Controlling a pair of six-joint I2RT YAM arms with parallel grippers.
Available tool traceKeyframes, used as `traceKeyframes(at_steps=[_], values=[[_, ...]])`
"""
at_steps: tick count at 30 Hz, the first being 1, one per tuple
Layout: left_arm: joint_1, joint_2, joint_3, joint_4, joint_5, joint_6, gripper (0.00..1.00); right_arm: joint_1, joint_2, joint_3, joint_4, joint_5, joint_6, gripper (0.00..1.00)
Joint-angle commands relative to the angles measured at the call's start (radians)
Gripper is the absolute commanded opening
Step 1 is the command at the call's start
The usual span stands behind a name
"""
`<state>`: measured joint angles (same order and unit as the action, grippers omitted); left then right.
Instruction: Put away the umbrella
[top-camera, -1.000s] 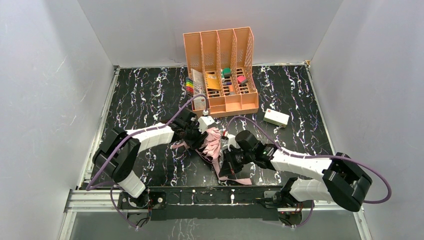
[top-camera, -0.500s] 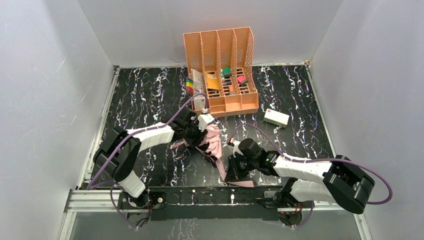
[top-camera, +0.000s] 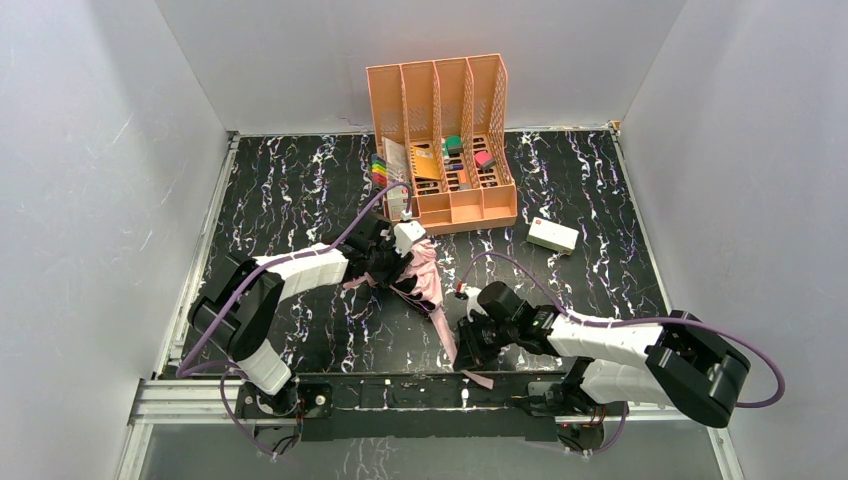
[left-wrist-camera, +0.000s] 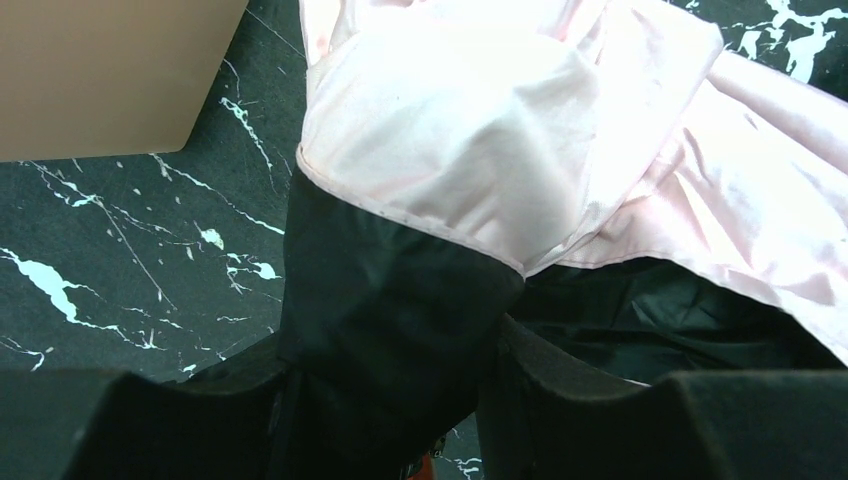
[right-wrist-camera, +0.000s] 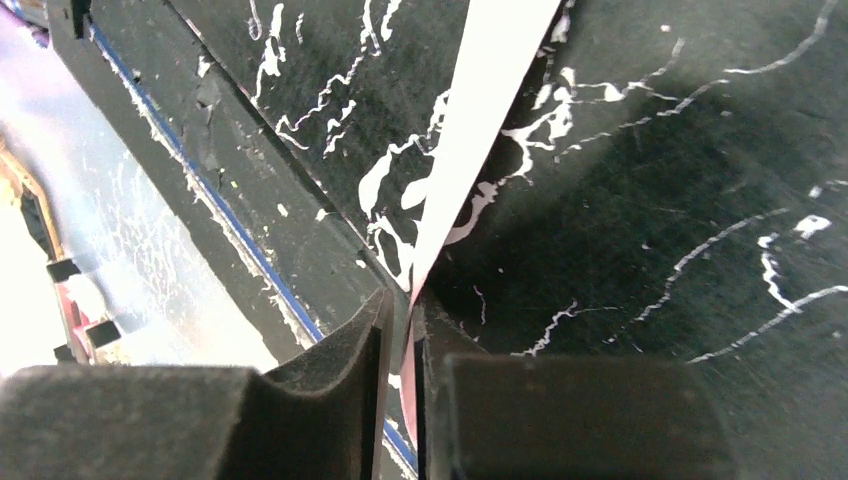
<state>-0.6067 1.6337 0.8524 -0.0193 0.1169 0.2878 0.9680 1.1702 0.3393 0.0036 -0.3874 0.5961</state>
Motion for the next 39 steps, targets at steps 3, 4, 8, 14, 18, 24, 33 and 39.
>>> traceKeyframes(at_steps=[3, 4, 8, 14, 18, 24, 33, 39], values=[[0.012, 0.038, -0.009, -0.039, -0.101, 0.026, 0.0, 0.005, -0.06, 0.021, -0.145, 0.031, -0.018, 0.07], [0.012, 0.038, -0.007, -0.039, -0.101, 0.027, 0.0, 0.005, -0.078, 0.028, -0.147, 0.003, -0.005, 0.05], [0.012, 0.038, -0.009, -0.038, -0.102, 0.03, 0.0, 0.005, -0.128, 0.046, -0.1, -0.169, 0.067, 0.02], [0.003, 0.044, -0.004, -0.028, -0.139, 0.032, 0.0, 0.022, -0.136, 0.016, -0.026, -0.305, 0.142, 0.0], [0.001, 0.048, -0.001, -0.02, -0.17, 0.031, 0.0, 0.062, -0.109, -0.023, 0.003, -0.337, 0.179, 0.0], [-0.001, 0.061, 0.0, -0.012, -0.211, 0.027, 0.0, 0.186, -0.028, -0.101, 0.18, -0.36, 0.281, 0.0], [-0.03, 0.046, -0.034, 0.013, -0.227, 0.045, 0.0, 0.208, -0.08, -0.131, 0.006, -0.092, 0.296, 0.0], [-0.168, 0.031, -0.119, 0.122, -0.315, 0.112, 0.0, 0.207, -0.113, -0.097, -0.148, 0.11, 0.238, 0.0]])
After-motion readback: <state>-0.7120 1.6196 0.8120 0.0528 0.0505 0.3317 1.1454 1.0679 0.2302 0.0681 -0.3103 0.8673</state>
